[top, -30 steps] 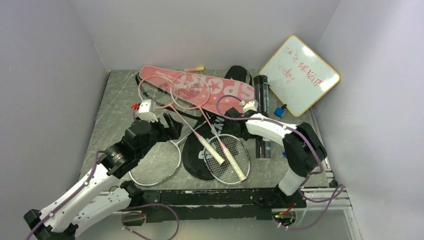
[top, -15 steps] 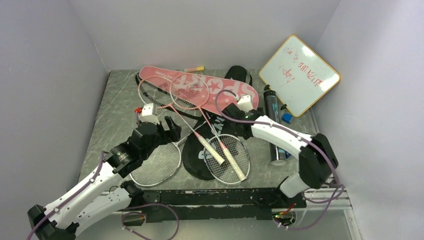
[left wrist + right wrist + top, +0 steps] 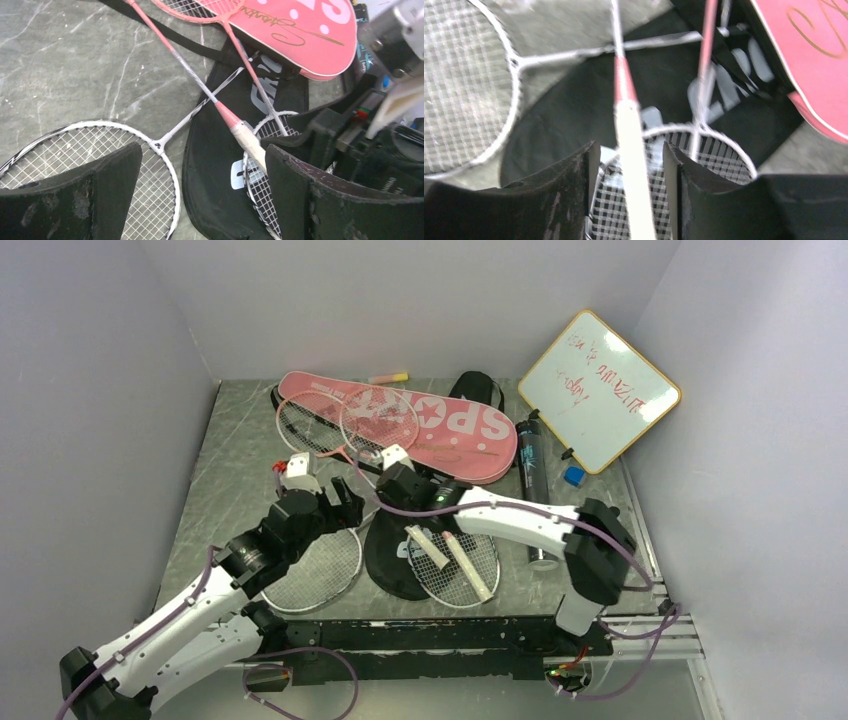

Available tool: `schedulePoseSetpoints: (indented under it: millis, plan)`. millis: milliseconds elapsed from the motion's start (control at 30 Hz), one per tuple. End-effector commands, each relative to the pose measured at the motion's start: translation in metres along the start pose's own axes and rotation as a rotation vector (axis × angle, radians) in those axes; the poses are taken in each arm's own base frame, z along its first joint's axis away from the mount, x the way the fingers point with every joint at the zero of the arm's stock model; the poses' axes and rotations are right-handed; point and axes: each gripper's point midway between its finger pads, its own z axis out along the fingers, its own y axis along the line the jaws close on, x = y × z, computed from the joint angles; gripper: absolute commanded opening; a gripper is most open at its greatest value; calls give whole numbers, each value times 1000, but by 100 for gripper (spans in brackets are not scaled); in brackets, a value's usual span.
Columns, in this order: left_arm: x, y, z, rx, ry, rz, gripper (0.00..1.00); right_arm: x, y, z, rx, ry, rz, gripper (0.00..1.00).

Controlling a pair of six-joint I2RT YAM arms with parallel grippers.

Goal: Pack up the badminton gear
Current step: Adjust the racket at the center of the board.

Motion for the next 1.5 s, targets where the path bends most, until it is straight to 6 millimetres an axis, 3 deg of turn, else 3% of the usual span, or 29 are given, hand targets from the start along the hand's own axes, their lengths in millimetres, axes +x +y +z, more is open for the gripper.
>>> schedulePoseSetpoints:
  millis: [0, 133, 267, 400, 667, 967, 1200, 1333, 1433, 1467]
  plan:
    - [-10, 12, 3, -59, -68, -35, 97, -46, 42, 23, -97, -106, -42, 50]
    - [-20, 30, 2, -147, -125, -37, 97, -48, 55, 58, -72, -94, -80, 50]
    - [-27, 47, 0, -222, -172, -72, 97, -46, 53, 90, 12, -72, -102, 48]
    - [-40, 76, -15, -334, -286, -158, 97, -46, 50, 110, 83, -67, -102, 43]
    - [-48, 130, -60, -530, -469, -339, 92, -53, 43, 121, 148, -117, -114, 45]
    - [-44, 147, -72, -613, -503, -407, 92, -78, 41, 111, 123, -196, -101, 50]
    - [-45, 151, -77, -663, -514, -444, 90, -69, 31, 139, 153, -135, -126, 51]
    - [-45, 150, -75, -647, -521, -465, 89, -60, 29, 157, 177, -103, -147, 42]
    - [-47, 148, -76, -626, -533, -482, 88, -59, 33, 163, 166, -96, -151, 25]
    - [-49, 147, -77, -620, -539, -484, 88, -61, 36, 162, 153, -96, -151, 14]
